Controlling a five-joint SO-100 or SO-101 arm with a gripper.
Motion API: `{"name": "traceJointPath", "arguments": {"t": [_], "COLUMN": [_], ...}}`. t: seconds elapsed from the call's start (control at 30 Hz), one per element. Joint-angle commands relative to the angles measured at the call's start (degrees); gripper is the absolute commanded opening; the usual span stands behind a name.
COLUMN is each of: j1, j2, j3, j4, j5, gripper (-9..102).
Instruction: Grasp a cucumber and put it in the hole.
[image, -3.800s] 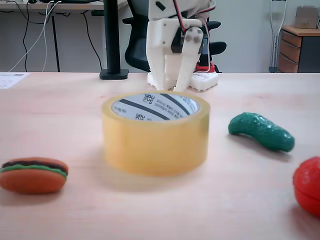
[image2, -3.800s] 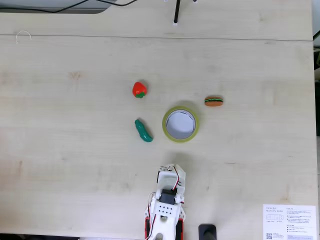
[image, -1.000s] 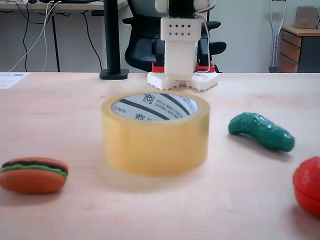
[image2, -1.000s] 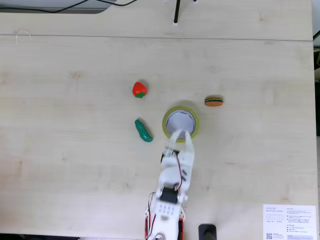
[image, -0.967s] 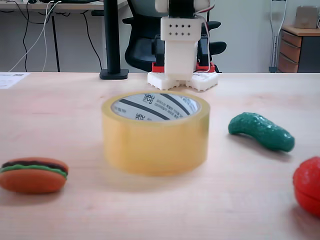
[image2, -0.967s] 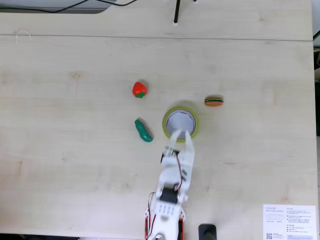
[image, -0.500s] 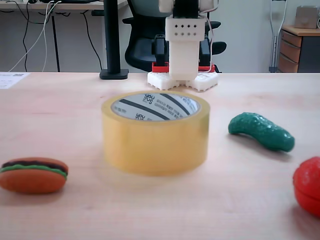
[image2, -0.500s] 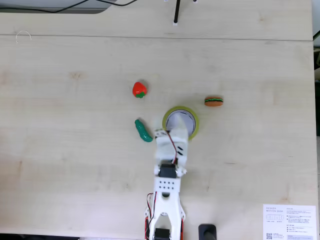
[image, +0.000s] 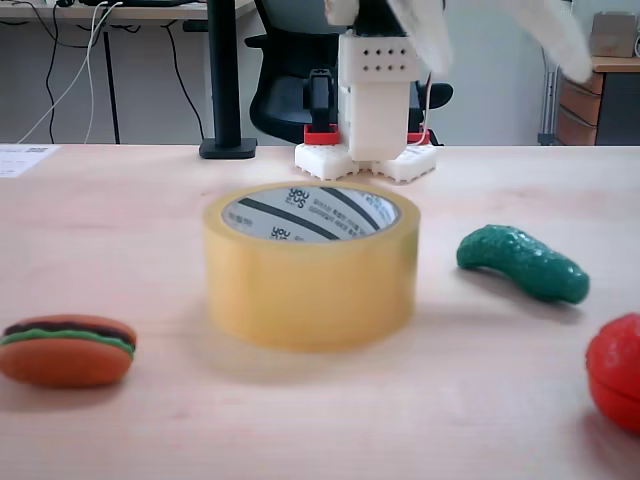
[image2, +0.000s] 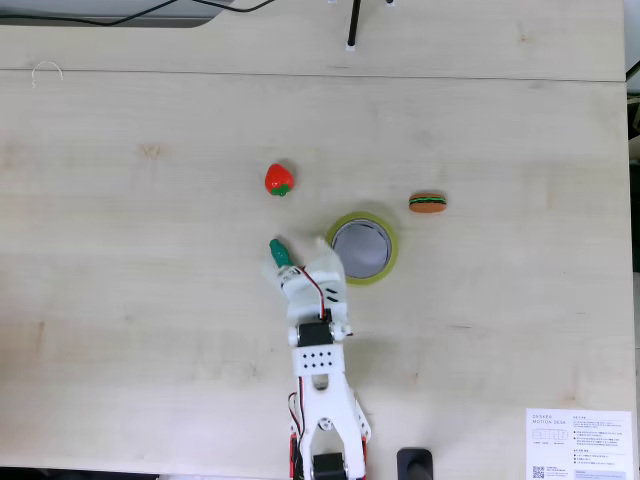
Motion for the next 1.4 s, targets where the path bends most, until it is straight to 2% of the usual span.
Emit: {"name": "traceJointPath", "arguments": {"t": [0.0, 0.5, 1.37], "j1": [-1.76, -5.98, -6.24], "j2": [-1.76, -17.93, -35.42], "j3": [-0.53, -0.70, -1.85], "j4": [-2.37, -9.05, -18.54], "j5": [-0.53, -0.53, -0.62], "gripper": [40, 41, 43]}}
